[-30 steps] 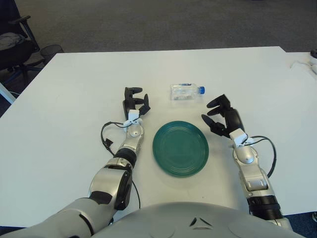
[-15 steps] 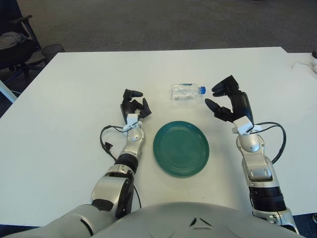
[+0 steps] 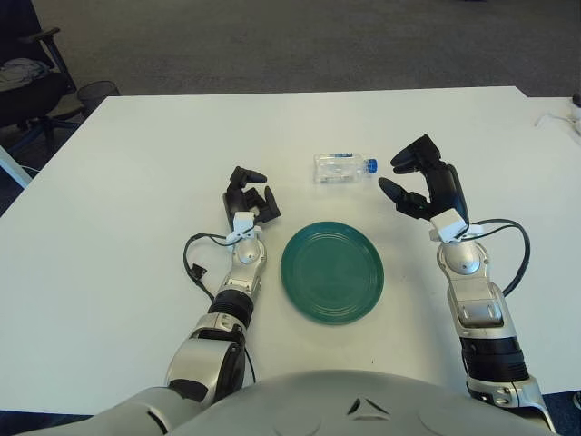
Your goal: Put the bottle into the plate.
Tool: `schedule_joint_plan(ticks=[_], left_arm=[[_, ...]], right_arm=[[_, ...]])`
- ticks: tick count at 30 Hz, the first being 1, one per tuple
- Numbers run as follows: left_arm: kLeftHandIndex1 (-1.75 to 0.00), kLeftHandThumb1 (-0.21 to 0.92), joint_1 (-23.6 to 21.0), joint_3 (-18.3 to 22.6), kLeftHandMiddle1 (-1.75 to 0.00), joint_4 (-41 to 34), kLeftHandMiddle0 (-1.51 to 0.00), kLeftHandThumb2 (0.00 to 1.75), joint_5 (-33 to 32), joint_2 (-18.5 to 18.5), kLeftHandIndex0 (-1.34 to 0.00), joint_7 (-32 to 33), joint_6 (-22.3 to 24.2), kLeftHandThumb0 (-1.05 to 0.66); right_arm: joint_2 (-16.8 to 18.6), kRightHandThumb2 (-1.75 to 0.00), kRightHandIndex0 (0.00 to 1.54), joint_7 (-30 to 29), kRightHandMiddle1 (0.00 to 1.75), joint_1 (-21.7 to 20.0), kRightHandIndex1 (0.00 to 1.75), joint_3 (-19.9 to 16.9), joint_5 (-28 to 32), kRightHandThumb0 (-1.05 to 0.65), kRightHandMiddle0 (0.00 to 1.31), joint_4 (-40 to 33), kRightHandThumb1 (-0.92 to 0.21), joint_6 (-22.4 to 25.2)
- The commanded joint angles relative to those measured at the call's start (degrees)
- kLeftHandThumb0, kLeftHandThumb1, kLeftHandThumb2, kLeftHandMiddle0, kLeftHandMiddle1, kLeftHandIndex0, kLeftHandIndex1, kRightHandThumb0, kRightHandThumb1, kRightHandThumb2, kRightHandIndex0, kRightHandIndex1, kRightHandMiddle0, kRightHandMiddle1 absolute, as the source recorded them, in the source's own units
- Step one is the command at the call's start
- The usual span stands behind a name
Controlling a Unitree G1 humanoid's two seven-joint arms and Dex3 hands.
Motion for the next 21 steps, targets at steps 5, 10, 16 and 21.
schedule_joint_plan(ticks=[5, 10, 16, 21], left_arm=[[-1.75, 0.1, 2.34, -0.39, -1.75, 2.7, -1.33, 1.59, -1.6, 0.72, -0.79, -6.09, 0.28, -0.57], [-1.75, 0.08, 2.64, -0.61, -1.75, 3.27, -1.34, 1.6, -1.97, 0.87, -0.81, -8.61, -2.12, -0.58], [-1.75, 0.07, 2.67, -0.59, -1.75, 4.26, -1.34, 1.62, -2.88, 0.52, -0.82, -11.01, -4.7, -0.58], [-1.75, 0.05, 2.64, -0.86, -1.75, 4.61, -1.33, 1.64, -2.37, 0.59, -0.83, -10.67, -4.37, -0.59]], right_arm=[[-1.0, -0.59, 0.33, 0.59, 1.31, -14.75, 1.12, -0.5, -0.89, -0.62, 0.09, 4.43, -0.78, 4.09], [-3.14, -0.56, 0.3, -0.32, 1.23, -22.93, 0.94, 0.96, -3.59, -0.7, 0.04, 10.11, -0.8, 1.61], [-7.24, -0.38, 0.2, 2.22, 1.06, -29.96, 0.7, 3.2, -4.66, -0.8, 0.01, 18.93, -0.87, -3.72], [-8.95, -0.25, 0.07, 3.49, 0.8, -36.67, 0.52, 5.52, -5.16, -0.86, 0.0, 31.05, -0.91, -7.76]])
